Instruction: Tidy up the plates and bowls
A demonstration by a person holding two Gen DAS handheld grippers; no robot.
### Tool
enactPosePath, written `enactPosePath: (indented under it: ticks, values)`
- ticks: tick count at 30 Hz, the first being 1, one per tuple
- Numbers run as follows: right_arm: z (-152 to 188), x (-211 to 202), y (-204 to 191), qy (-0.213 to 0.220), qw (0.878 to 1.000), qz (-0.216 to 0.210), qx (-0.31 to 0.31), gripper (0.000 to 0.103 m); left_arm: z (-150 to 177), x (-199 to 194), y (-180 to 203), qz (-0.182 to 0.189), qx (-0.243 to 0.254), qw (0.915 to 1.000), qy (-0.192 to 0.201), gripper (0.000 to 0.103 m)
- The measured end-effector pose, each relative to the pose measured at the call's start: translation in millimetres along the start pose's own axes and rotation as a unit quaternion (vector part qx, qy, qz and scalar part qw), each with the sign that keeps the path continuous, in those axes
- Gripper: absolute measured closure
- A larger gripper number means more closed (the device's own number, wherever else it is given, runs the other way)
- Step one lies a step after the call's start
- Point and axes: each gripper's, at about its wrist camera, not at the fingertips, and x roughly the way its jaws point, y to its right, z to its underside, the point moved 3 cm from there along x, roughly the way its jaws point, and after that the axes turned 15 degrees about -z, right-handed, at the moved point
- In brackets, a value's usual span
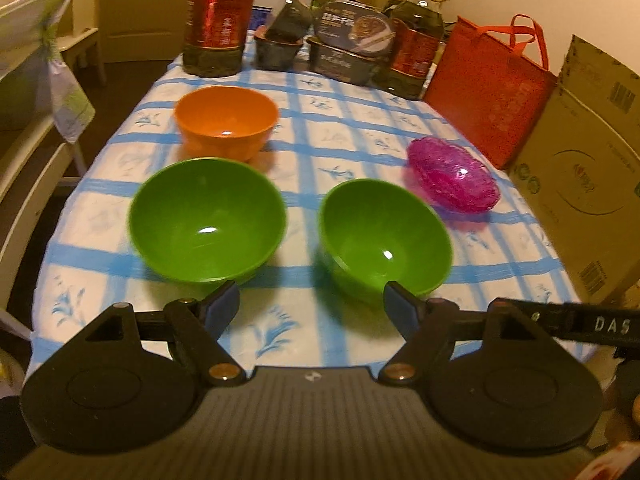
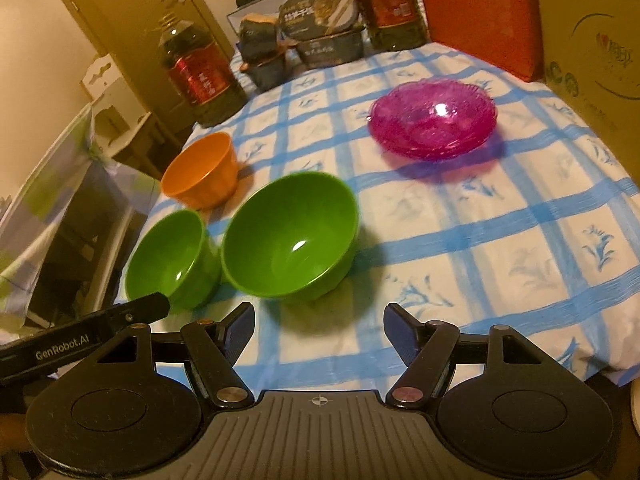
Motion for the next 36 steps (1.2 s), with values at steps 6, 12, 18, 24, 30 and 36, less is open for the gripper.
enactPosePath:
  ticks: [6, 12, 18, 24, 30, 36]
  values:
    - [5, 11, -8, -0.011, 1.000, -0.004, -0.004, 0.032, 10, 2, -27, -0.018, -0.020, 0.9996, -0.011, 0.026]
    - [9, 18, -10, -0.019, 1.000, -0.005, -0.004, 0.032, 13, 4, -41, -0.024, -0.030, 0.9990, -0.024, 0.026]
    - [12, 22, -12, -0.024, 1.000, -0.007, -0.004, 0.032, 12, 7, -46, -0.025, -0.039, 0.9984, -0.033, 0.026]
    - [12, 29, -15, -0.029, 1.000, -0.010, -0.008, 0.032, 11, 8, -49, -0.029, -0.038, 0.9983, -0.033, 0.026]
    - [11, 38, -21, -0.035, 0.999, -0.012, -0.014, 0.032, 9, 12, -53, -0.030, -0.040, 0.9981, -0.037, 0.026]
    - [7, 49, -31, -0.036, 0.999, -0.018, -0.024, 0.032, 5, 15, -62, -0.027, -0.045, 0.9981, -0.033, 0.022]
